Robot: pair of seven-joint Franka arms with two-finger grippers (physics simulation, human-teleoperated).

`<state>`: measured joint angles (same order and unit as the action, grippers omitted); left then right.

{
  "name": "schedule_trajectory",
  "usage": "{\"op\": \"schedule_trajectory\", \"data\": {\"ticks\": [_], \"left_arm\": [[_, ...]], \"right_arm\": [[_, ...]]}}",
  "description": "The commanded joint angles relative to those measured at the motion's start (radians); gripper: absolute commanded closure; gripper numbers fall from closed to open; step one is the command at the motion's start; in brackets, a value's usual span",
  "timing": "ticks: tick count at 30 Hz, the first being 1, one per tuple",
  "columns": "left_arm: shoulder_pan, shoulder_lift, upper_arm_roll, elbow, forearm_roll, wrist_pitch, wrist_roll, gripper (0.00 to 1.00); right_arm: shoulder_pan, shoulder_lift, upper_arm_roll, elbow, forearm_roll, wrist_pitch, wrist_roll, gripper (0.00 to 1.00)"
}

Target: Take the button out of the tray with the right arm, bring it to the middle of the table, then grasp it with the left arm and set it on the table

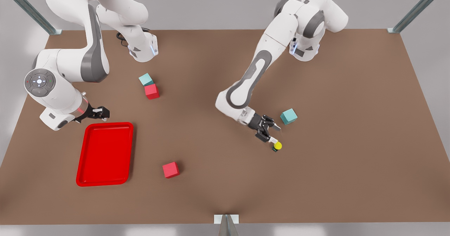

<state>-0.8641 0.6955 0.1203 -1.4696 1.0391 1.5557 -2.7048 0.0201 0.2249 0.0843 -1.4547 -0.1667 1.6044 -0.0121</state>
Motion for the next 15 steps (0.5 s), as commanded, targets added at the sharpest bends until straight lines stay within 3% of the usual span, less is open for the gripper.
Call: {"op": "schedule_trajectory", "data": {"ticks": [1,2,3,4,5,7,8,9,10,15], "left_arm": [[0.03,-0.178,0.061,-0.023,-0.664,0.032,1.879,0.0],[0.082,-0.183,0.186,-0.017,-1.031,0.027,2.207,0.0],[0.203,-0.182,0.246,-0.014,-1.278,0.003,2.406,0.0],[0.344,-0.136,0.24,0.063,-1.298,-0.19,2.647,0.0],[0.367,-0.119,0.246,0.15,-1.311,-0.308,2.742,0.0],[0.413,-0.183,0.245,0.311,-1.176,-0.378,2.74,0.0],[0.552,-0.323,0.09,0.281,-1.121,-0.372,2.746,0.0],[0.684,-0.505,-0.121,0.146,-1.001,-0.295,2.748,0.0],[0.731,-0.567,-0.179,0.109,-0.998,-0.272,2.752,0.0],[0.712,-0.597,-0.179,-0.034,-0.988,-0.141,2.885,0.0]], "right_arm": [[0.001,-0.002,0.0,0.0,-0.001,-0.001,0.024,0.0],[0.001,-0.004,0.0,0.0,0.001,-0.003,0.03,0.0],[0.003,-0.004,0.0,0.0,0.003,-0.004,0.066,0.0],[0.003,-0.004,0.002,-0.004,0.003,-0.007,0.066,0.0],[0.003,-0.004,0.002,-0.006,0.003,-0.007,0.066,0.0],[0.003,-0.004,0.003,-0.006,0.003,-0.009,0.066,0.0],[0.003,-0.004,0.003,0.002,0.003,-0.012,0.057,0.0],[0.012,-0.001,0.003,0.034,-0.001,-0.012,0.054,0.0],[0.011,-0.001,0.003,0.056,-0.004,-0.012,0.05,0.0],[0.035,-0.001,0.005,0.097,0.006,-0.043,0.052,0.0]]}}
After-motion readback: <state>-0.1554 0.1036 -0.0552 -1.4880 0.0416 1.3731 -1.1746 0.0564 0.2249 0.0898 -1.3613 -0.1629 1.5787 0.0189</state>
